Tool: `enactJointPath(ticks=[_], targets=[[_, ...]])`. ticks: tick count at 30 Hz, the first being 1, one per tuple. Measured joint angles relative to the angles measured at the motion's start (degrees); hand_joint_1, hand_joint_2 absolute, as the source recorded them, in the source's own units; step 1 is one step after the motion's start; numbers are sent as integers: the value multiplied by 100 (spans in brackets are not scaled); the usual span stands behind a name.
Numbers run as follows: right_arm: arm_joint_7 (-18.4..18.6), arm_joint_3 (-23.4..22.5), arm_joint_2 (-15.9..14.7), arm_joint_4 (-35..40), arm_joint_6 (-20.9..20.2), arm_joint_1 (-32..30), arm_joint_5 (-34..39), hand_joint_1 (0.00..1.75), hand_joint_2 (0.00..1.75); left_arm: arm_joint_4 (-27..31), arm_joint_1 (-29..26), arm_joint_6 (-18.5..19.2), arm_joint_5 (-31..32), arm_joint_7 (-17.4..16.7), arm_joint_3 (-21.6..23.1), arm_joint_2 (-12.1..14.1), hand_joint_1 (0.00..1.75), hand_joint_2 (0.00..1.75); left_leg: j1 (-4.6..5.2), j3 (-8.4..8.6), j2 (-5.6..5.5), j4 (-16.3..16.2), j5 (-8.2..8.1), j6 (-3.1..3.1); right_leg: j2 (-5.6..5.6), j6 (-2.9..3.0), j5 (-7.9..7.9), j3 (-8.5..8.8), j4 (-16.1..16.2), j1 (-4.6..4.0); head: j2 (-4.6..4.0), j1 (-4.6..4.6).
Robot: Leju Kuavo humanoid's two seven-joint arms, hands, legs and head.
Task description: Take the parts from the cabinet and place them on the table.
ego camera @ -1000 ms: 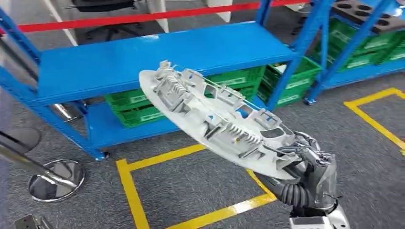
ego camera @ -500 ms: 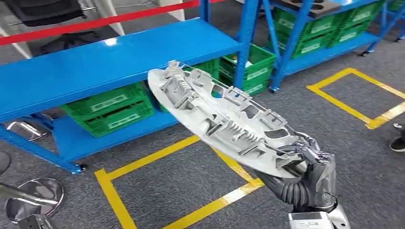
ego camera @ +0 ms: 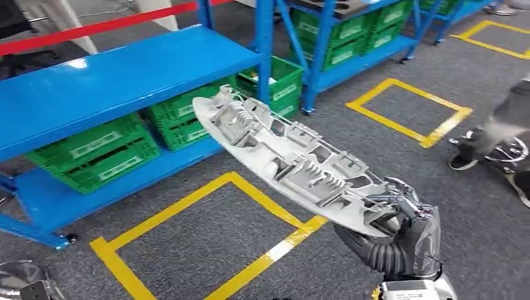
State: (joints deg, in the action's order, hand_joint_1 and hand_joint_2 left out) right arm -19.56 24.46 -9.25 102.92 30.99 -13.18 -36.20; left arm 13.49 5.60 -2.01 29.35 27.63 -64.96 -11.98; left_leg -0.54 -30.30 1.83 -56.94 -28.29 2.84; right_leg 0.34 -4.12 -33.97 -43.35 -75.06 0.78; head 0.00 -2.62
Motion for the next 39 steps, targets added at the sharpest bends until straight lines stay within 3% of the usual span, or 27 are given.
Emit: enactJointPath(ticks=[2,3,4,5,7,10,12,13,15,16,17,19,20,21,23,25,26,27,28,30,31,32,34,35,36,37,39], targets=[[2,0,0,0,0,-7,4,175,175,0,5,0,0,0,0,-9,0,0,-5,-3,173,-1,4,-10,-47,-50,197,217,244,54,0,-2],[2,-2,0,0,-2,-6,15,175,175,0,11,0,0,0,0,-11,0,0,-16,3,266,-5,-5,-33,-105,-67,442,555,787,73,0,-2],[2,-2,0,0,-2,-3,39,175,175,0,15,-2,0,0,0,-13,0,0,-20,15,328,-14,-16,-62,-258,-74,637,887,1328,75,0,-2],[2,-2,0,0,-2,13,66,175,175,0,18,-7,0,0,0,-13,0,0,2,21,397,-34,-35,-106,-568,-82,598,1086,1728,54,0,-2],[-9,0,0,4,-4,7,114,175,175,0,16,-18,4,6,2,-7,0,0,47,-2,474,-74,-40,-162,-469,95,625,1125,1752,6,0,15],[-15,-7,-4,20,-4,-107,252,175,175,0,33,-48,31,13,18,-18,0,0,18,1,630,-84,-69,-256,-272,250,671,1066,1759,-3,0,4],[-37,-11,-4,68,-4,-125,324,175,175,0,32,-63,42,37,42,-15,0,0,-23,-137,71,-480,-410,-282,-152,315,700,1036,1762,15,0,37],[-48,-11,-2,72,-2,-123,341,175,175,0,11,-68,50,35,46,-20,0,0,-21,-312,-43,-909,-642,-277,-83,342,707,1029,1762,11,0,55],[-68,-11,-4,90,0,-165,404,175,175,0,-15,-103,72,28,61,-22,0,0,-15,-686,-113,-1778,-973,-269,88,370,721,1018,1757,-23,0,50],[-68,-11,-4,96,0,-193,433,175,175,0,-23,-127,81,26,70,-22,0,0,-9,-744,-117,-1902,-948,-254,173,376,725,1018,1755,-36,0,48],[-68,-15,-4,98,0,-219,483,175,175,0,-24,-144,85,24,85,-22,0,0,-2,-686,-125,-1754,-769,-226,269,376,727,1019,1750,-48,0,52],[-66,-15,-7,109,0,-249,550,175,175,0,-14,-164,111,22,109,-22,0,0,4,-315,-252,-900,-232,-147,452,372,734,1025,1735,-66,0,55],[-68,-15,-7,118,-2,-253,592,175,175,0,-13,-168,116,18,116,-22,0,0,4,-122,-491,-444,-13,-96,522,366,739,1023,1727,-63,0,48],[-70,-15,-7,120,-4,-245,612,175,175,-2,-19,-173,125,4,125,-22,0,0,-21,-77,-748,-290,-58,-66,585,339,745,983,1691,-98,0,35],[-79,-15,-20,138,-28,-241,654,175,175,-4,-1,-173,129,-4,142,-35,0,0,2,-55,-655,-195,-93,-113,736,266,796,882,1680,-30,0,48],[-85,-17,-39,138,-70,-236,704,175,175,-4,25,-158,116,-2,144,-73,0,0,-21,-56,-523,-130,-40,-87,881,169,854,832,1718,-31,0,44],[-85,-20,-57,136,-85,-242,710,175,175,-4,39,-144,111,-4,142,-77,0,0,-45,-37,-409,-78,-3,-84,737,169,794,753,1654,-35,0,50],[-94,-17,-59,138,-122,-206,710,175,175,-4,38,-142,107,-2,144,-68,0,0,-49,-31,-353,-49,16,-42,364,133,623,663,1456,-64,0,-32],[-103,-11,-66,136,-138,-165,713,175,175,-4,32,-142,107,-2,144,-65,0,0,-39,-43,-264,-49,18,-39,161,96,408,493,1077,-54,0,-46],[-109,0,-68,136,-138,-154,708,175,175,-4,13,-140,105,-2,142,-63,0,0,-25,-52,-67,-51,15,-38,15,35,25,95,178,-11,0,-44],[-107,2,-68,136,-136,-164,704,175,175,-4,12,-136,105,-2,142,-61,0,0,-25,-55,6,-54,14,-39,0,12,-6,17,-16,2,0,-48],[-105,4,-66,136,-136,-176,699,175,175,-4,14,-133,105,-2,144,-63,0,0,-25,-52,89,-54,12,-42,-20,-7,94,78,59,20,0,-48],[-103,2,-68,138,-133,-174,699,175,175,-4,20,-133,105,-2,144,-68,0,0,-28,-35,240,-57,-7,-72,-127,-10,534,583,932,44,0,-48],[-103,2,-70,140,-133,-173,697,175,175,-4,23,-131,105,-2,144,-70,0,0,-29,-13,300,-59,-22,-95,-290,0,721,895,1458,43,0,-48],[-101,0,-72,140,-131,-156,697,175,175,-4,20,-131,105,-2,144,-66,0,0,6,-8,352,-64,-42,-133,-560,17,637,1048,1737,-23,0,-55],[-100,2,-72,142,-133,-157,693,175,175,-4,20,-131,105,0,144,-66,0,0,31,-20,406,-103,-54,-168,-460,119,690,1070,1761,-21,0,-33],[-101,0,-72,144,-131,-181,691,175,175,-4,28,-131,105,0,144,-68,0,0,26,1,527,-81,-46,-210,-328,183,681,1017,1731,-50,0,-39]])
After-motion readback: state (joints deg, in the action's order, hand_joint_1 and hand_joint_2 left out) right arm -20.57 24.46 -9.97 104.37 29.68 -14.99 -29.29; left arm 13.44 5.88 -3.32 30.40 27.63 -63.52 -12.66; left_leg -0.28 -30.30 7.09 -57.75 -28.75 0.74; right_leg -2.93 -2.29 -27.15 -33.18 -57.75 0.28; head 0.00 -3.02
